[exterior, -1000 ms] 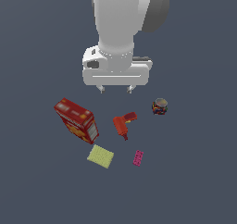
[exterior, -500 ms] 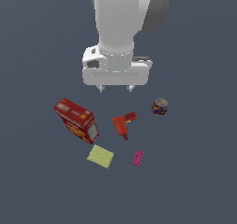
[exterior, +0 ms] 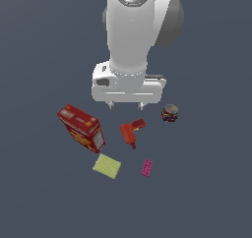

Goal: Pick up a designated object from a clutter of objects.

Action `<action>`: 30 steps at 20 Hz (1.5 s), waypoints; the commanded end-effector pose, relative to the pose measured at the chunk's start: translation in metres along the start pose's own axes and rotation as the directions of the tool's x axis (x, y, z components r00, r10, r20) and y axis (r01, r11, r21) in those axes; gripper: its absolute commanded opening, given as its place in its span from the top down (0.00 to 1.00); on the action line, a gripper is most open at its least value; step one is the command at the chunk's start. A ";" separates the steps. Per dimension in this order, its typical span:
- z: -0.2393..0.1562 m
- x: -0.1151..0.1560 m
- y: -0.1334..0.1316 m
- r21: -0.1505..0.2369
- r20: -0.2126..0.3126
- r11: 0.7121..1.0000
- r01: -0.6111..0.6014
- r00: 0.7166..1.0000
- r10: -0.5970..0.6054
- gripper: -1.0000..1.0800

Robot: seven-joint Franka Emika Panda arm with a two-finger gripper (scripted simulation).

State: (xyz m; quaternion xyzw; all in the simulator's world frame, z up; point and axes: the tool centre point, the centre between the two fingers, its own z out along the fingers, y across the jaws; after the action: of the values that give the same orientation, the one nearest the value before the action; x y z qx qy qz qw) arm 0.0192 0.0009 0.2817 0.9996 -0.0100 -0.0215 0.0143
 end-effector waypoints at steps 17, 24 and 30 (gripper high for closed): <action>0.126 0.101 -0.063 0.021 -0.024 0.972 -0.233 0.972 0.234 0.04; 0.176 0.122 -0.085 0.033 -0.028 0.951 -0.308 0.951 0.309 0.04; 0.202 0.131 -0.096 0.040 -0.029 0.938 -0.345 0.938 0.346 0.04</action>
State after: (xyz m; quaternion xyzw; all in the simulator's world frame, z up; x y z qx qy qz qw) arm 0.1408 0.0865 0.0768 0.9835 -0.1808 -0.0016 0.0016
